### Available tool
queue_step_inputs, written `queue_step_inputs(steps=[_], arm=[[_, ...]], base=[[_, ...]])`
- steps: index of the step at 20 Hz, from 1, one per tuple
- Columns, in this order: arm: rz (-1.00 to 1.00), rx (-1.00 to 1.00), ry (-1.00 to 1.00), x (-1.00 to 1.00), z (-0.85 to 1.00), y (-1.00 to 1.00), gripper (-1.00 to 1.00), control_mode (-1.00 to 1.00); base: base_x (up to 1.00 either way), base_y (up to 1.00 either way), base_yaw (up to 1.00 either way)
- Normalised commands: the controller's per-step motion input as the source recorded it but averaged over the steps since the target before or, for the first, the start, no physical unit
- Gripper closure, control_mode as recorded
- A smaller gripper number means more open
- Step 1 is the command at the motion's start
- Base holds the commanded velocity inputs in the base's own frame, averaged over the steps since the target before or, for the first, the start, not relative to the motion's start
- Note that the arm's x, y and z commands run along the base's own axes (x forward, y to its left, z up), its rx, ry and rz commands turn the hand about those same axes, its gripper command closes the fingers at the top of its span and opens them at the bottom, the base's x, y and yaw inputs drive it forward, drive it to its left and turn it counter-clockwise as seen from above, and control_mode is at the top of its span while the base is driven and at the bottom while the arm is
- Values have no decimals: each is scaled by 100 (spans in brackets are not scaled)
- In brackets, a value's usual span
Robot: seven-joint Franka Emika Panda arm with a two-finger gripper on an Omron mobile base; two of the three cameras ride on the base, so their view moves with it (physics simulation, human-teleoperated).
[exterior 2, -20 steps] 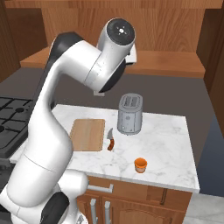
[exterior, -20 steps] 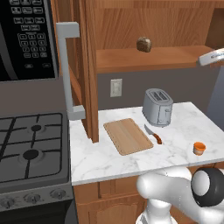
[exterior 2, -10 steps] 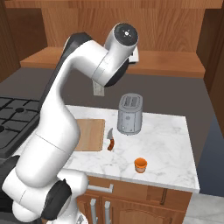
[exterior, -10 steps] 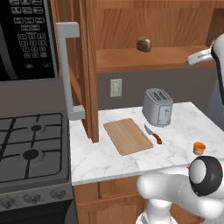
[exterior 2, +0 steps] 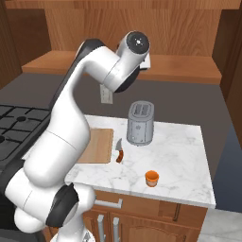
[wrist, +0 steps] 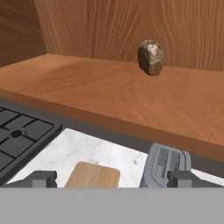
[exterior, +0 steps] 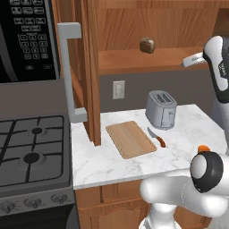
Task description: Pick the bread, place it on the cutting board, pick the jam, place it on the counter, and close the cabinet.
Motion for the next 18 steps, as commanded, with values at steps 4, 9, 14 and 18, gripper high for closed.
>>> queue_step_inputs(steps=[4,9,14,18], arm=[[0,0,0,36,0,0,-100,-100],[0,0,0,33,0,0,-100,-100],[0,0,0,30,0,0,-100,-100],[0,0,0,39,0,0,-100,-100]], base=[[0,0,0],[0,0,0],[0,0,0],[0,0,0]])
